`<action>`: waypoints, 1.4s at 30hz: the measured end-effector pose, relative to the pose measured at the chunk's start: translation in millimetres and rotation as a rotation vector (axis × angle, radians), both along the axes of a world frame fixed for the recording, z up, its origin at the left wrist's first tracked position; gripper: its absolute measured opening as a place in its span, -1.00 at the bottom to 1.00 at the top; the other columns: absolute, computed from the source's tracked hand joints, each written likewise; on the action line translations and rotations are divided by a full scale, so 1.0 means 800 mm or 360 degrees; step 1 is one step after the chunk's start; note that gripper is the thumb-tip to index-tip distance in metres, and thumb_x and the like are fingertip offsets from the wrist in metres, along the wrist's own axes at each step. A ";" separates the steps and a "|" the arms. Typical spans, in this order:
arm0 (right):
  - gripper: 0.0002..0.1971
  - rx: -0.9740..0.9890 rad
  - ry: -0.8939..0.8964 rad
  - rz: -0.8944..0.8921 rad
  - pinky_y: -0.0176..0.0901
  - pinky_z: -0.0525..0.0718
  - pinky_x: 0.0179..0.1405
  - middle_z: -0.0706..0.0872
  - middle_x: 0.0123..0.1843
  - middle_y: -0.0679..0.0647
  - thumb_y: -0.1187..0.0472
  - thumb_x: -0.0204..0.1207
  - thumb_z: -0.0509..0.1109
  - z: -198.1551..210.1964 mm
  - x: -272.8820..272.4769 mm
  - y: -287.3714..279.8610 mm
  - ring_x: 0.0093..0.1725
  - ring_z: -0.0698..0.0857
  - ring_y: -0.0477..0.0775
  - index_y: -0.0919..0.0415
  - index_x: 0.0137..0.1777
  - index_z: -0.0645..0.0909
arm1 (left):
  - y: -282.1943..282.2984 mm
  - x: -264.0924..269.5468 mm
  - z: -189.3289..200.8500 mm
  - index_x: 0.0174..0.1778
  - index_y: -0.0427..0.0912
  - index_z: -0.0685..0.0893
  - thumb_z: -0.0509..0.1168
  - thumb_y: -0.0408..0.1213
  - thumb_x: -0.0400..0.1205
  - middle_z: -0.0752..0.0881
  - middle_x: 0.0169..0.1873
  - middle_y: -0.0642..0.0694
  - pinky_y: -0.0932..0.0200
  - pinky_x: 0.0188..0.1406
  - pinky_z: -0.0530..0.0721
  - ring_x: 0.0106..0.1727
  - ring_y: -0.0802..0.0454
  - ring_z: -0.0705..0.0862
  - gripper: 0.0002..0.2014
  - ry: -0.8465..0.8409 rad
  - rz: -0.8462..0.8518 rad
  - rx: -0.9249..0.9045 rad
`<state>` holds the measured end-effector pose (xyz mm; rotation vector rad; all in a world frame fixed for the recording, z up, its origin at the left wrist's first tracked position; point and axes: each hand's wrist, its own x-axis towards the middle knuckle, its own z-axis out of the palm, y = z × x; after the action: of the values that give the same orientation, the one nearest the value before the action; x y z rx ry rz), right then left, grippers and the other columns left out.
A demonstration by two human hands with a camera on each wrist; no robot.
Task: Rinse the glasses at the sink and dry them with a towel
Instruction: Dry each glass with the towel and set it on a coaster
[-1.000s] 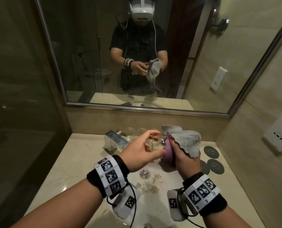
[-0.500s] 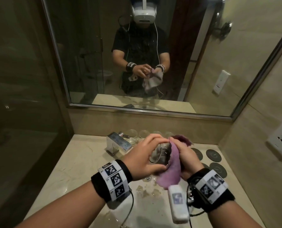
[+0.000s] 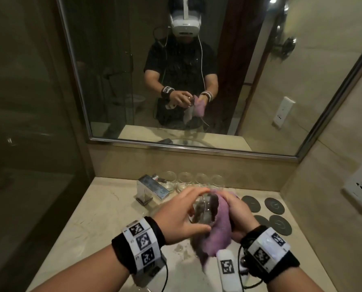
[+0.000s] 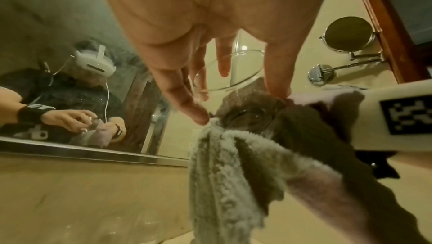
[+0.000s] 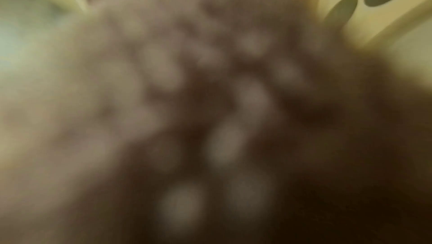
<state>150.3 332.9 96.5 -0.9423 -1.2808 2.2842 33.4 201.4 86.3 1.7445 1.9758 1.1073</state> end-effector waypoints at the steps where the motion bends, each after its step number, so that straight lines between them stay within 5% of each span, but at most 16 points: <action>1: -0.59 -0.0099 -0.0028 0.0061 0.16 0.75 -0.10 0.70 -0.03 0.40 0.19 0.58 0.31 0.000 0.001 0.000 -0.12 0.74 0.33 0.50 0.30 0.52 | -0.001 0.000 -0.001 0.54 0.26 0.26 0.46 0.17 0.41 0.45 0.36 0.20 0.25 0.14 0.60 -0.02 0.32 0.49 -0.21 0.0112 -0.0019 -0.0006; 5: -0.57 0.0015 -0.0051 0.0042 0.03 0.75 -0.18 0.70 -0.11 0.30 0.15 0.62 0.26 0.003 0.000 -0.001 -0.22 0.75 0.23 0.50 0.31 0.52 | -0.003 0.007 -0.002 0.54 0.21 0.28 0.51 0.08 0.42 0.46 0.32 0.21 0.47 0.05 0.51 -0.04 0.45 0.51 -0.21 0.0060 0.0074 0.0012; 8: -0.74 0.0311 -0.0022 -0.0136 -0.03 0.77 -0.19 0.74 -0.10 0.22 0.15 0.68 0.22 0.007 -0.003 -0.007 -0.26 0.82 0.08 0.30 0.23 0.57 | 0.001 0.010 -0.003 0.49 0.21 0.33 0.53 0.07 0.39 0.52 0.24 0.20 0.26 0.08 0.66 -0.11 0.27 0.61 -0.23 -0.0254 0.0293 0.0013; 10: -0.75 0.0613 -0.0044 -0.0171 0.07 0.73 0.13 0.77 0.05 0.20 0.08 0.70 0.19 -0.001 -0.003 -0.009 0.03 0.80 0.10 0.08 0.27 0.60 | 0.004 0.007 -0.004 0.44 0.16 0.42 0.54 0.09 0.36 0.60 0.19 0.13 0.14 0.04 0.72 -0.14 0.22 0.68 -0.27 -0.0558 0.0415 -0.0010; 11: -0.77 0.0800 -0.0054 -0.0160 -0.04 0.69 0.21 0.77 0.10 0.12 0.06 0.71 0.19 -0.005 -0.001 -0.011 0.12 0.76 0.03 -0.02 0.23 0.62 | 0.005 0.006 -0.003 0.40 0.11 0.46 0.56 0.11 0.33 0.63 0.16 0.04 0.04 0.05 0.76 -0.11 0.16 0.72 -0.27 -0.0781 0.0431 -0.0009; 14: -0.82 0.1245 -0.0095 -0.0089 -0.50 0.59 0.07 0.76 0.04 -0.17 0.02 0.68 0.19 -0.012 0.011 -0.011 0.11 0.71 -0.28 -0.17 0.08 0.64 | 0.004 0.003 -0.003 0.32 -0.07 0.53 0.62 0.01 0.33 0.66 0.11 -0.22 -0.14 -0.10 0.80 -0.28 0.00 0.73 -0.32 -0.1530 0.0467 0.0052; 16: -0.81 0.1352 -0.0129 0.0013 -0.34 0.62 0.19 0.77 0.08 -0.14 -0.05 0.65 0.22 -0.017 0.019 -0.002 0.15 0.71 -0.23 -0.22 0.14 0.65 | -0.001 0.000 -0.001 0.30 -0.15 0.52 0.54 0.01 0.31 0.70 0.10 -0.25 0.03 -0.27 0.75 -0.33 -0.08 0.72 -0.32 -0.1831 0.0530 0.0042; 18: -0.81 0.1267 -0.0211 0.0045 -0.10 0.68 0.21 0.79 0.07 -0.03 0.06 0.67 0.26 -0.023 0.024 0.007 0.14 0.74 -0.05 -0.17 0.15 0.68 | -0.006 -0.005 -0.001 0.26 -0.15 0.55 0.48 0.05 0.31 0.72 0.07 -0.25 0.04 -0.24 0.72 -0.17 -0.16 0.73 -0.36 -0.2068 0.0540 0.0037; 22: -0.83 0.1104 -0.0296 0.0100 0.03 0.71 0.17 0.83 -0.01 0.10 0.25 0.63 0.32 -0.033 0.023 0.012 0.09 0.78 0.10 0.14 0.07 0.74 | -0.014 0.003 -0.001 0.23 -0.13 0.62 0.37 0.13 0.42 0.71 0.03 -0.28 -0.35 0.23 0.63 0.14 -0.26 0.68 -0.45 -0.2436 0.0360 -0.0067; 25: -0.83 0.1146 -0.0351 0.0372 0.11 0.74 -0.04 0.79 -0.02 0.13 0.25 0.56 0.33 -0.038 0.016 -0.006 -0.07 0.77 0.14 0.06 0.09 0.68 | -0.011 0.015 -0.004 0.24 -0.17 0.61 0.34 0.13 0.48 0.67 0.05 -0.33 -0.53 0.23 0.56 0.06 -0.37 0.71 -0.46 -0.2735 0.0172 -0.0028; 28: -0.53 0.1064 -0.0291 0.0614 -0.13 0.59 -0.31 0.74 0.05 0.18 0.30 0.39 0.30 -0.038 0.010 -0.033 -0.23 0.69 -0.01 -0.10 0.29 0.53 | -0.009 0.023 -0.002 0.16 -0.18 0.62 0.35 0.14 0.48 0.70 -0.08 -0.30 -0.48 0.03 0.64 -0.18 -0.26 0.73 -0.50 -0.2867 0.0126 0.0067; 31: -0.56 0.1100 -0.0224 0.0767 -0.22 0.51 -0.26 0.67 0.14 0.52 0.36 0.43 0.28 -0.026 0.014 -0.040 -0.14 0.67 0.28 -0.05 0.27 0.54 | -0.009 0.026 -0.001 0.14 -0.17 0.60 0.36 0.14 0.47 0.67 -0.17 -0.29 -0.19 -0.25 0.69 -0.35 -0.19 0.69 -0.50 -0.2888 0.0216 0.0138; 34: -0.85 0.1303 -0.0181 0.0903 -0.27 0.56 -0.25 0.72 -0.20 0.14 0.25 0.62 0.29 -0.016 0.021 -0.038 -0.20 0.67 -0.02 0.22 0.12 0.63 | -0.010 0.026 -0.002 0.18 -0.16 0.59 0.37 0.15 0.42 0.66 -0.18 -0.28 0.03 -0.33 0.62 -0.43 -0.15 0.65 -0.46 -0.2856 0.0313 0.0187; 37: -0.75 0.1408 -0.0265 0.0942 -0.31 0.55 -0.39 0.62 -0.51 -0.12 0.16 0.67 0.28 -0.015 0.025 -0.037 -0.47 0.55 -0.16 0.10 -0.27 0.57 | -0.007 0.028 -0.008 0.27 -0.19 0.57 0.43 0.13 0.35 0.65 -0.12 -0.31 0.07 -0.36 0.59 -0.41 -0.15 0.67 -0.35 -0.2817 0.0371 0.0268; 40: -0.79 0.1371 -0.0179 0.0841 -0.18 0.63 -0.26 0.73 -0.44 -0.09 0.11 0.59 0.29 -0.018 0.029 -0.030 -0.37 0.67 -0.05 0.03 -0.29 0.60 | -0.005 0.031 -0.007 0.30 -0.19 0.55 0.40 0.10 0.42 0.68 -0.11 -0.33 -0.01 -0.33 0.70 -0.26 -0.23 0.74 -0.39 -0.2821 0.0322 0.0322; 42: -0.85 0.1207 -0.0073 0.0670 -0.26 0.64 -0.10 0.82 -0.19 -0.09 0.10 0.49 0.30 -0.023 0.029 -0.025 -0.13 0.76 -0.11 0.06 -0.15 0.70 | -0.002 0.034 -0.003 0.25 -0.19 0.56 0.40 0.08 0.44 0.69 -0.11 -0.34 -0.10 -0.23 0.76 -0.16 -0.28 0.76 -0.44 -0.2823 0.0246 0.0334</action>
<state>173.6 312.9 78.5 -0.4773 -2.2917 1.7501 60.8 199.8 83.9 0.1137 0.7715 1.8534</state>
